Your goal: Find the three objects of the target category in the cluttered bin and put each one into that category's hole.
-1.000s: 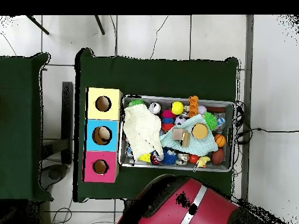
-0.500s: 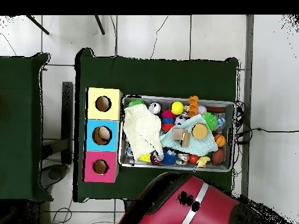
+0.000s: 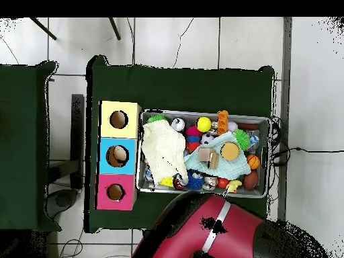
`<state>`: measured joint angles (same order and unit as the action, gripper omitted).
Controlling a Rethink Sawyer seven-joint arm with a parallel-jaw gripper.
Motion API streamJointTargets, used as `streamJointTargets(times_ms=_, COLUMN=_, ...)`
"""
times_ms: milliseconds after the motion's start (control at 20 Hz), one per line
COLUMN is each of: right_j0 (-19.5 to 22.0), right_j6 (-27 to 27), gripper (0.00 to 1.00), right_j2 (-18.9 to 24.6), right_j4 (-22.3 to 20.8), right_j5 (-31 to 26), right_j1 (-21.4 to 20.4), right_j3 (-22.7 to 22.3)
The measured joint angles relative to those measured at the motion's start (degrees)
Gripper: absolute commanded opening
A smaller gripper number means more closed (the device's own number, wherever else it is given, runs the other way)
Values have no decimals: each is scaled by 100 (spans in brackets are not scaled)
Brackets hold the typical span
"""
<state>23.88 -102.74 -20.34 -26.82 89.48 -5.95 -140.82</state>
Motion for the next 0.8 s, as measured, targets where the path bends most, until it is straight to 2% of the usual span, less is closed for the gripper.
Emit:
streamJointTargets(times_ms=200, right_j0=-74, right_j6=0, gripper=100, right_j2=2, right_j4=2, right_j5=763, right_j1=177, right_j3=122)
streamJointTargets(times_ms=250, right_j0=-115, right_j6=0, gripper=100, right_j2=1, right_j4=17, right_j5=1244, right_j1=270, right_j3=202)
streamJointTargets(times_ms=350, right_j0=-158, right_j6=0, gripper=100, right_j2=2, right_j4=73, right_j5=1849, right_j1=372, right_j3=306)
streamJointTargets(times_ms=550, right_j0=-193, right_j6=0, gripper=100, right_j2=2, right_j4=344, right_j5=2871, right_j1=541, right_j3=618)
streamJointTargets(times_ms=650, right_j0=-193, right_j6=0, gripper=100, right_j2=2, right_j4=534, right_j5=3092, right_j1=629, right_j3=817)
streamJointTargets(times_ms=800, right_j0=-194, right_j6=0, gripper=100, right_j2=1, right_j4=766, right_j5=3056, right_j1=789, right_j3=1088)
